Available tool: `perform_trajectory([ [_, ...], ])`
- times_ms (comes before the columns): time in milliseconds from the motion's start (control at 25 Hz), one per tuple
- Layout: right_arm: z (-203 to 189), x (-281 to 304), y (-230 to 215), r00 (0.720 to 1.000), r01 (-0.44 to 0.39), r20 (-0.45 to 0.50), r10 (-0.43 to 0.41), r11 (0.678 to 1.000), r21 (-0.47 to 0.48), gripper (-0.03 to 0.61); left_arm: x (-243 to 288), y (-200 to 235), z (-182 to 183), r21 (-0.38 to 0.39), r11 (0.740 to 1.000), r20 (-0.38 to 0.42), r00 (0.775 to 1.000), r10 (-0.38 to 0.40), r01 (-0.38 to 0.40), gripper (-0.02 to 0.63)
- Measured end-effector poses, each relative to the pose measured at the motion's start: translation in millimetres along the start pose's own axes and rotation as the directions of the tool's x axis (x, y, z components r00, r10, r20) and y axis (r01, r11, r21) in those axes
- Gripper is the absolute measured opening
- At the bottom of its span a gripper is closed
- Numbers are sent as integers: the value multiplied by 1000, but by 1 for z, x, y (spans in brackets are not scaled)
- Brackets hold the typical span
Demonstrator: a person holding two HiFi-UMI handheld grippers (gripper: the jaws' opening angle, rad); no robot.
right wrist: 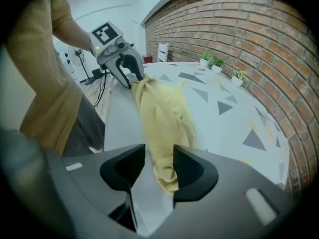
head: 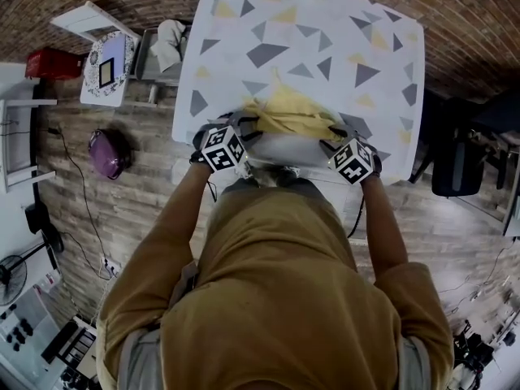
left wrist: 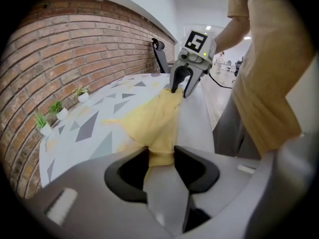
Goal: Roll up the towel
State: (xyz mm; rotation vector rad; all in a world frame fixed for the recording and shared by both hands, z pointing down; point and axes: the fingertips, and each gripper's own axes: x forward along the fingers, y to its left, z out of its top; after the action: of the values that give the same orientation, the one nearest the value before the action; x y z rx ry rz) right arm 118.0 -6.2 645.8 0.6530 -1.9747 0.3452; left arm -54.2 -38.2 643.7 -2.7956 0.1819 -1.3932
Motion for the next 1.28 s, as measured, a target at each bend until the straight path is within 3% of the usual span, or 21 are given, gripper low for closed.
perform_trajectory([
  [80,0,-1,2,1000,-6,5,6,1000,5,160,1,5,0,2,999,-4,999,35,-35,192],
  [160,0,-1,3,1000,13,3,-13,1000,-5,125,1,9,-2,4,998,-9,998,65,-65,140],
  [200,-1,-2,2,999,32,1,-32,999,-14,51,1,9,-3,2,997,-11,997,71,-71,121],
  [240,-3,-3,2,999,45,-2,-45,999,-23,32,1,9,-3,-1,998,-12,998,69,-69,116],
  [680,10,-30,10,998,-60,-22,60,998,12,34,-25,9,20,-114,993,82,997,-11,20,97],
  [960,32,-50,-17,996,-90,17,89,993,73,34,-33,21,32,-220,970,146,987,-74,105,95],
  [1280,38,-44,-45,986,-166,34,162,975,146,34,-27,40,27,-381,902,204,970,-135,206,95],
])
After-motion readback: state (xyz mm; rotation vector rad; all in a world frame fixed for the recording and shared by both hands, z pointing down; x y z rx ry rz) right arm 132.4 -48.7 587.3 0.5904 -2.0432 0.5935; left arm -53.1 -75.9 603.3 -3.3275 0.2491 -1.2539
